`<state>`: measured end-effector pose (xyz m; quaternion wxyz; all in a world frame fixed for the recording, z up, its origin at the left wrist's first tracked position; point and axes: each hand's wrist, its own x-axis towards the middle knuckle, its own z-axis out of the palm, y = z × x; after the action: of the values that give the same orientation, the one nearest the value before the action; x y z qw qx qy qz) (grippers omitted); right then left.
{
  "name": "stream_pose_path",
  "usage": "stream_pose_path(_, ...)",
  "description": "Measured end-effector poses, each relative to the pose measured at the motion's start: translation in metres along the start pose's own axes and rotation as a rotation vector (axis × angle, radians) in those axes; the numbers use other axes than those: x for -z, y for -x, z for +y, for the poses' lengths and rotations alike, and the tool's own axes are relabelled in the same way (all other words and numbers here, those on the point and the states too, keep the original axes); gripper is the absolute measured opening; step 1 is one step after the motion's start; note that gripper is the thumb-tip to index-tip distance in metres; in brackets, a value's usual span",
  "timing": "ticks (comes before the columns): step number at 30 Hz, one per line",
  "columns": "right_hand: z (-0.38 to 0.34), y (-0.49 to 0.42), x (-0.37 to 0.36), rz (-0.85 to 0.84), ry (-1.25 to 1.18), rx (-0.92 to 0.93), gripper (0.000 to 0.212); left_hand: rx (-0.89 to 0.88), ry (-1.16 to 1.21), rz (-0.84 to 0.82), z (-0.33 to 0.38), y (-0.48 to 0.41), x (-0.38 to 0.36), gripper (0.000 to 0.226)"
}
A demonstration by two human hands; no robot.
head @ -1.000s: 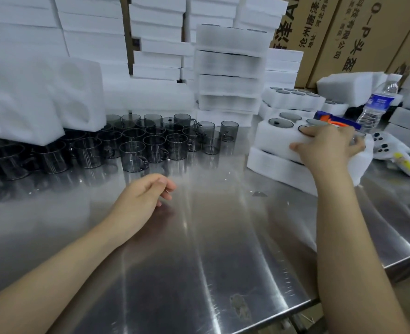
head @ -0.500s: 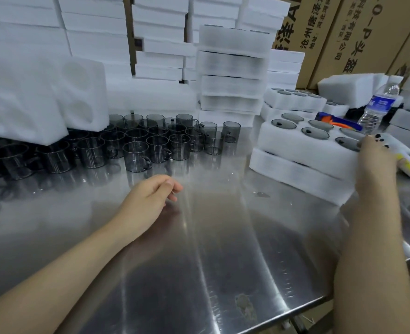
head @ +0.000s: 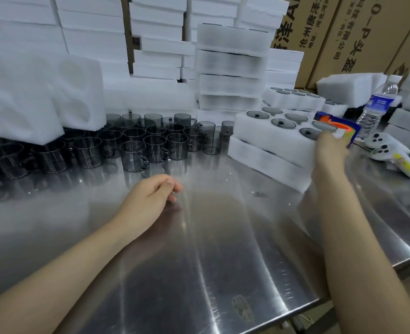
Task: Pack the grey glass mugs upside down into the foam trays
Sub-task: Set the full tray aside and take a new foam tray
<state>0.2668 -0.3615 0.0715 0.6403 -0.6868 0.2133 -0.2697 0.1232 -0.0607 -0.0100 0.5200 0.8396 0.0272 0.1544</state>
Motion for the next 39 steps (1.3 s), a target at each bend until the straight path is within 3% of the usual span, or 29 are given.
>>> stream_pose_path(9,0.007,0.038,-0.039,-0.081,0.029,0.075,0.062,-0.002,0.007,0.008,0.000,0.000,0.002,0.033)
stream_pose_path(11,0.011,0.049,-0.039,-0.028,0.168,0.282,0.060,0.002,0.046,0.027,0.000,-0.001,0.004,0.034)
stream_pose_path(13,0.016,0.070,-0.044,0.005,0.278,0.672,0.057,0.005,0.090,0.063,-0.001,-0.002,0.005,0.035)
stream_pose_path(15,0.019,0.101,-0.057,-0.132,0.172,0.944,0.044,0.005,0.117,0.113,-0.001,-0.004,0.008,0.033)
stream_pose_path(17,0.022,0.140,-0.069,-0.335,0.027,0.982,0.025,-0.053,0.130,0.208,0.000,-0.006,0.013,0.032)
stream_pose_path(19,0.029,0.179,-0.080,-0.497,0.054,1.060,0.023,-0.194,0.073,0.351,0.000,-0.007,0.023,0.030)
stream_pose_path(23,0.044,0.223,-0.095,-0.655,0.153,1.539,0.030,-0.374,0.009,0.704,-0.006,-0.011,0.052,0.020)
stream_pose_path(26,0.040,0.228,-0.101,-0.750,0.123,1.460,0.031,-0.350,0.027,0.950,-0.016,-0.016,0.073,0.015)
stream_pose_path(30,0.044,0.224,-0.104,-0.797,0.121,1.412,0.033,-0.280,-0.054,1.095,-0.023,-0.028,0.095,0.034)
stream_pose_path(35,0.042,0.223,-0.109,-0.877,0.145,1.386,0.035,-0.120,-0.212,1.063,-0.013,-0.059,0.116,0.057)
stream_pose_path(39,0.041,0.220,-0.111,-0.903,0.131,1.372,0.032,0.035,-0.505,1.067,-0.022,-0.075,0.132,0.067)
